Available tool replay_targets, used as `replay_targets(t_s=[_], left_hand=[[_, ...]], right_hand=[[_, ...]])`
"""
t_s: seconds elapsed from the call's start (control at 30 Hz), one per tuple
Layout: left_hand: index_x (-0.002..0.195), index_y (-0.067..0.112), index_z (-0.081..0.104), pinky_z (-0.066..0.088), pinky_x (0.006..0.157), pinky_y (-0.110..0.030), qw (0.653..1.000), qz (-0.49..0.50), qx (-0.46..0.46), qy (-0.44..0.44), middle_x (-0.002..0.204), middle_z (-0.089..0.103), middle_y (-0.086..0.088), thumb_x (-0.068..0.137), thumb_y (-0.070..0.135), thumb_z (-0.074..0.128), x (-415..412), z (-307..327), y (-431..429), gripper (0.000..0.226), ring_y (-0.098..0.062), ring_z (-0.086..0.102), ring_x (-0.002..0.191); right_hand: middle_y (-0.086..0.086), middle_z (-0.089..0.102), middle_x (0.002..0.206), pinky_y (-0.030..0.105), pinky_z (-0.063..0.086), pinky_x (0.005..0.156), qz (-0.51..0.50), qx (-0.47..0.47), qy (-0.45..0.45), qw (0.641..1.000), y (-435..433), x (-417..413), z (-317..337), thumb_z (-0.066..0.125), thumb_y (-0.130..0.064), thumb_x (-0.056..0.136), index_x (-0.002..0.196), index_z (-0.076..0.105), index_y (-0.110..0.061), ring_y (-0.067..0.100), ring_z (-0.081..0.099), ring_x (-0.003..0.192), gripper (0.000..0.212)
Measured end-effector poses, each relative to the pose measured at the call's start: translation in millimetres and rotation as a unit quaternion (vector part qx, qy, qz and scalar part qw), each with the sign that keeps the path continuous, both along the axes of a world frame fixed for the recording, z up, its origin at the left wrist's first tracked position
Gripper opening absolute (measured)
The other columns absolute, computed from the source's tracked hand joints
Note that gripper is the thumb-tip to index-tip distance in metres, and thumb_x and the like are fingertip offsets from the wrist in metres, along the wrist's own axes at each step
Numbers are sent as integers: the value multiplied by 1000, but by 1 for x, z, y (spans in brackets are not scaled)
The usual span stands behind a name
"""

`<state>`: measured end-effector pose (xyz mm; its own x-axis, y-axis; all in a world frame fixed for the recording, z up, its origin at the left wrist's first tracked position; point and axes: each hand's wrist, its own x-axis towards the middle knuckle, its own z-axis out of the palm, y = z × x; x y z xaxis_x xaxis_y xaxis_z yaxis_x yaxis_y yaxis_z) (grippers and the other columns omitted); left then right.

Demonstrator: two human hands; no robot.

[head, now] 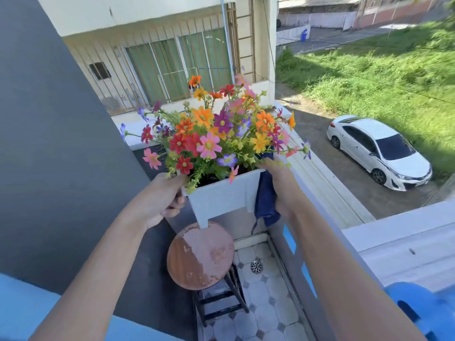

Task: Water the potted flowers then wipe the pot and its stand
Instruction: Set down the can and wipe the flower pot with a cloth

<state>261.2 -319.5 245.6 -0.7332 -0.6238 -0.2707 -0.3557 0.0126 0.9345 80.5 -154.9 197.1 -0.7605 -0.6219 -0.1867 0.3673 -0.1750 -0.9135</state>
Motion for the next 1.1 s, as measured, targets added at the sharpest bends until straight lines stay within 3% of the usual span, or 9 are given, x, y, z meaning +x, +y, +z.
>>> replay_targets(t_s=[0.2,0.33,0.47,0.57,0.7,0.77,0.87,1.0,1.1], left_hand=[[64,18,40,10,42,-14,999,-8,-36,4,53,34,-4,102,24,42,-2,-2,-4,38,-20,10,60],[66,21,37,10,42,-16,997,67,-41,19,52,29,0,101,36,46,-13,-9,0,39,-14,13,49],[62,17,42,20,45,-21,981,160,-74,79,48,33,1,96,29,51,-26,-14,12,37,-16,22,44],[96,21,65,41,60,-36,960,221,-151,85,46,53,6,89,43,54,-22,-25,24,26,-19,47,54],[155,25,21,39,57,-35,976,193,-90,52,50,63,-1,93,40,55,-27,-53,65,73,-19,49,50],[156,22,-16,40,59,-34,985,159,-64,24,56,71,-2,91,43,58,-39,-61,74,101,-18,51,52],[149,6,-32,42,59,-30,979,198,-39,39,66,76,-7,87,44,65,-52,-52,65,121,-20,56,59],[152,-3,-15,38,38,-19,977,203,-62,22,71,76,-8,83,36,68,-51,-43,62,114,-19,56,48],[132,-15,48,44,36,-24,981,171,-90,-20,78,77,-7,81,42,65,-45,-41,53,79,-14,56,37]], right_hand=[[-12,48,33,17,39,41,22,18,23,999,4,-3,9,66,-7,92,76,43,-14,4,48,30,29],[6,55,61,27,42,56,-32,53,38,997,-2,4,6,68,-16,71,78,54,-10,18,54,54,17],[-1,41,51,25,32,50,-116,61,7,991,-5,17,-10,63,-8,78,66,46,-15,16,40,49,22],[7,42,60,30,34,53,-151,60,-17,987,-6,27,-19,66,-14,77,71,48,-15,19,40,55,19],[4,49,64,32,35,58,-189,94,73,975,-10,34,-18,65,-29,70,75,53,-9,20,42,58,24],[-4,41,57,30,29,54,-176,90,131,972,-11,37,-16,68,-27,74,67,43,-15,16,34,54,28],[-4,41,58,30,28,54,-146,116,159,970,-16,45,-19,67,-15,85,66,38,-18,14,34,53,35],[-2,47,53,26,31,51,-141,96,141,975,-20,57,-26,65,-17,82,68,45,-18,12,36,48,24],[-8,43,56,26,30,50,-123,98,175,972,-18,65,-26,61,-6,83,74,43,-21,8,35,48,25]])
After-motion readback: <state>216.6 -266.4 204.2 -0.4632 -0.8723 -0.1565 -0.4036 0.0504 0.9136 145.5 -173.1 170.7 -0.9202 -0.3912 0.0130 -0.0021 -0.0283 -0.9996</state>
